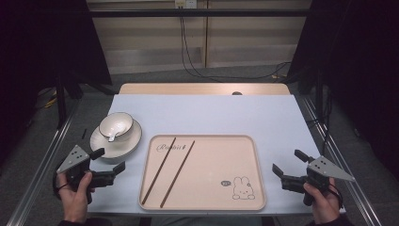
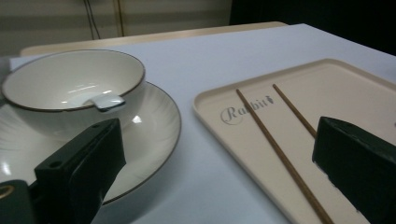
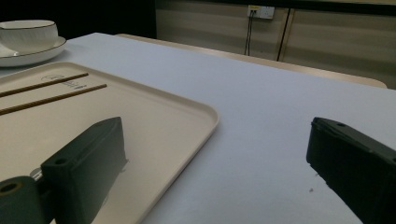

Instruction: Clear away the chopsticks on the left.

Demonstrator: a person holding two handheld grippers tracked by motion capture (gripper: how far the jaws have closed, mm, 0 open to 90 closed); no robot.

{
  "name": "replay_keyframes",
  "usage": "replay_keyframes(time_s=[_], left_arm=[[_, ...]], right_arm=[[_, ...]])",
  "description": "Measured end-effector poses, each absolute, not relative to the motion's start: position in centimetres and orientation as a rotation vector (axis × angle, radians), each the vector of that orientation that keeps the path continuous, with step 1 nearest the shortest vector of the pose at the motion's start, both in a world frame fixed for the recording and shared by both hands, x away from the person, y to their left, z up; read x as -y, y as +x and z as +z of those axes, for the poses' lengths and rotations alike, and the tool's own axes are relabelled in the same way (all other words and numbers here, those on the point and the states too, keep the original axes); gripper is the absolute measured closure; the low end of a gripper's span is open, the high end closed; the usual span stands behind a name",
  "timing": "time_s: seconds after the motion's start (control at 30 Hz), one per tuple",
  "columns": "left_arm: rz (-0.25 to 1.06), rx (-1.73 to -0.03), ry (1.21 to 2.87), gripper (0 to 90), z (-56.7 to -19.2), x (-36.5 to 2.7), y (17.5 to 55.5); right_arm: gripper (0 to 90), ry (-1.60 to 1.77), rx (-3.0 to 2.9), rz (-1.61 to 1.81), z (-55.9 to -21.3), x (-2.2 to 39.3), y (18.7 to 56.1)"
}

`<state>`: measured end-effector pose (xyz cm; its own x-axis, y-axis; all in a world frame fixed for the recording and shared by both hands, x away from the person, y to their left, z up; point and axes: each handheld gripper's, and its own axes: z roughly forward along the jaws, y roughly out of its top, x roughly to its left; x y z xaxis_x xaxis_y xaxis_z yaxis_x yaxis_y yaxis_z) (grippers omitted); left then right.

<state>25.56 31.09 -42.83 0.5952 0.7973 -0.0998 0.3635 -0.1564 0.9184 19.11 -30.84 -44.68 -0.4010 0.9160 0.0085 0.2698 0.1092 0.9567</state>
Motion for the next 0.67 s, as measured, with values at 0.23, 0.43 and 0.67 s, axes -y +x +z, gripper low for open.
replay_keyframes(time_s=[0.23, 0.43, 0.67], left_arm=[[0.543, -0.991, 1.674, 2.2, -43.4, -32.4, 24.3], [0.555, -1.040, 1.619, 2.2, -43.8, -33.8, 23.6], [0.522, -1.053, 1.597, 2.2, -44.0, -34.1, 23.5]], right_arm=[[4.2, 1.155, -1.752, 1.312, -44.6, 30.9, 19.1], [3.7, 1.147, -1.743, 1.315, -44.6, 30.9, 19.0], [2.8, 1.144, -1.712, 1.316, -44.5, 31.0, 19.0]])
